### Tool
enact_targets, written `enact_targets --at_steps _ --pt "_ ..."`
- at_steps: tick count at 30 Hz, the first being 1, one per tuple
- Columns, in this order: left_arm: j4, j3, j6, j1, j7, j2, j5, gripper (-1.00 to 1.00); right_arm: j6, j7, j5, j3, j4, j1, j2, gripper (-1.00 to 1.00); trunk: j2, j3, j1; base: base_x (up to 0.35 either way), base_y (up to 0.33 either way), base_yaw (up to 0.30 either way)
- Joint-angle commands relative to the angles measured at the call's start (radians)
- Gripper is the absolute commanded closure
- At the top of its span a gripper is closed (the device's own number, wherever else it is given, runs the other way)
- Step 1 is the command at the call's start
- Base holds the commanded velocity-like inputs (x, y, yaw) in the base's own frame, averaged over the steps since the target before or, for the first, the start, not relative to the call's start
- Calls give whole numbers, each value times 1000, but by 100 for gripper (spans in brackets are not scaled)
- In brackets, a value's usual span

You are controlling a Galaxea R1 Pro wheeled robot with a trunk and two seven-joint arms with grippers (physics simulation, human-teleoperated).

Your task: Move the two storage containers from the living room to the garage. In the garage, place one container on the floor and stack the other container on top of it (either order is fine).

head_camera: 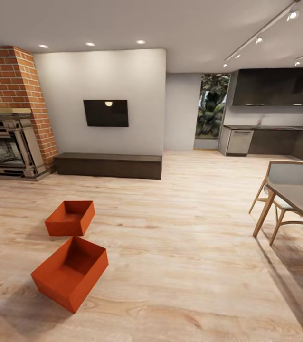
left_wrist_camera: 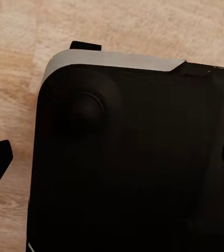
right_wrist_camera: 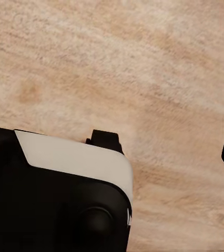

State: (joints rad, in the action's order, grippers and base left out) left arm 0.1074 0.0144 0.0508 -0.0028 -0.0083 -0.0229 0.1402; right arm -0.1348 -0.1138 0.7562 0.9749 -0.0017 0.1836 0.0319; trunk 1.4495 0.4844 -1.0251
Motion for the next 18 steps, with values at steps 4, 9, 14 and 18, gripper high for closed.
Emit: enact_targets --at_steps 4,9,14,18 --pt "0 1 2 0 -1 0 8 -100 -2 -3 9 8 0 0 0 -100 1 1 0 43 0 -184" --pt "-1 -2 1 0 -1 0 12 -100 -1 -3 8 9 0 0 0 -100 1 1 0 259 0 -34" --pt "-2 -2 0 0 -1 0 13 -100 0 -3 3 10 0 0 0 -100 1 1 0 316 0 -3" --pt "-2 -2 0 0 -1 0 13 -100 0 -3 1 10 0 0 0 -100 1 1 0 321 0 0"
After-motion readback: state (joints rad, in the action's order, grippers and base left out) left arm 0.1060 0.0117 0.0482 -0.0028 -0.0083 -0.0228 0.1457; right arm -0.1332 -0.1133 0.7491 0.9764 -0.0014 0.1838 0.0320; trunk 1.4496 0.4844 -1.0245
